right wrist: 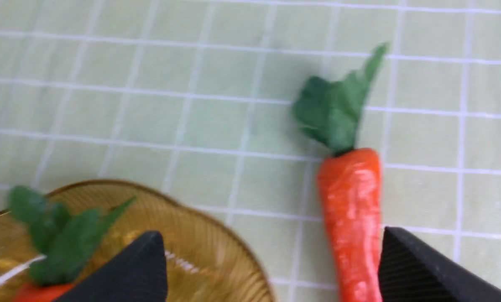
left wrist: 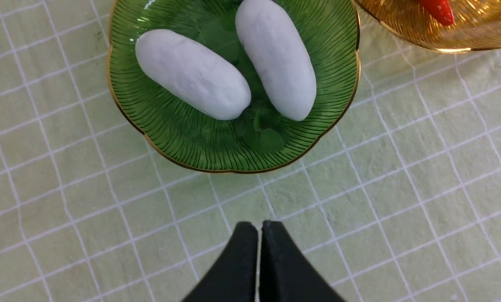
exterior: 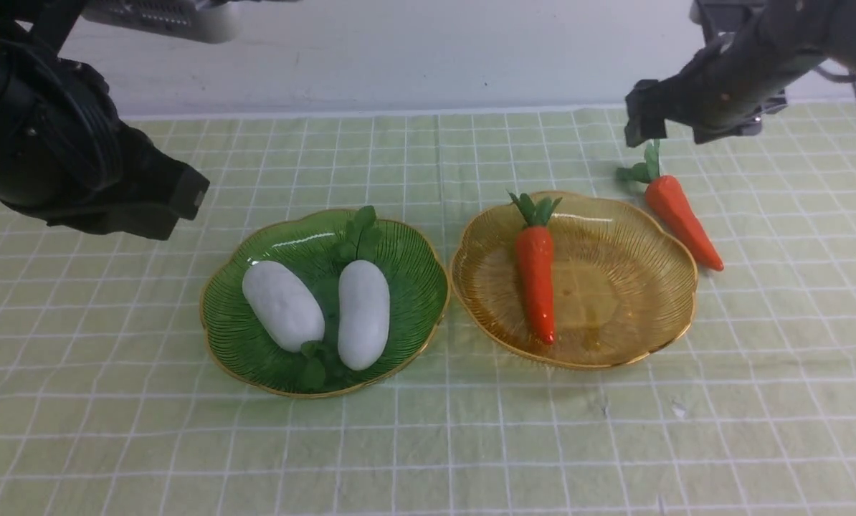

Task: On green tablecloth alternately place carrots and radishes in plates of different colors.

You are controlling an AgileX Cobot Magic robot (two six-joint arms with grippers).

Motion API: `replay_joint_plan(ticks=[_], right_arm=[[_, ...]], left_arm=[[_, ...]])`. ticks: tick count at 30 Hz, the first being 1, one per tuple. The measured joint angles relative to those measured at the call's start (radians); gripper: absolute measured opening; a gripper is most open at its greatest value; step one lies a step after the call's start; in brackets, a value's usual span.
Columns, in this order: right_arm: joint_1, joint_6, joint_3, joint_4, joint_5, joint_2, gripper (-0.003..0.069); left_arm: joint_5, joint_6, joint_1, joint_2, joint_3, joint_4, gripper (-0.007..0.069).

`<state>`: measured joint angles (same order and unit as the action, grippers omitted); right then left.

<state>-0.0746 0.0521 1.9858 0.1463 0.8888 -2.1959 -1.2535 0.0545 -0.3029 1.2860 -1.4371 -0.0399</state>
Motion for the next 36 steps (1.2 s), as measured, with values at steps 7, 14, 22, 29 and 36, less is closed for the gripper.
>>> replay_joint_plan(ticks=[7, 14, 22, 29, 36], right_arm=[[0.037, -0.014, 0.000, 0.004, -0.050, -0.145, 0.0604], [0.037, -0.080, -0.001, -0.016, -0.073, -0.194, 0.0362], [0.037, -0.118, 0.132, -0.082, 0.162, -0.040, 0.0246], [0.010, -0.058, 0.131, 0.123, 0.342, 0.061, 0.0246], [-0.075, -0.046, -0.038, 0.148, 0.352, 0.015, 0.0246]], left_arm=[[-0.001, -0.017, 0.000, -0.028, 0.000, 0.000, -0.0008], [-0.001, -0.017, 0.000, -0.032, 0.000, 0.000, -0.0008], [-0.001, -0.017, 0.000, -0.045, 0.000, 0.000, -0.0008], [-0.001, -0.017, 0.000, -0.048, 0.000, -0.002, -0.0008], [-0.002, -0.017, 0.000, -0.050, 0.000, -0.002, -0.0008]])
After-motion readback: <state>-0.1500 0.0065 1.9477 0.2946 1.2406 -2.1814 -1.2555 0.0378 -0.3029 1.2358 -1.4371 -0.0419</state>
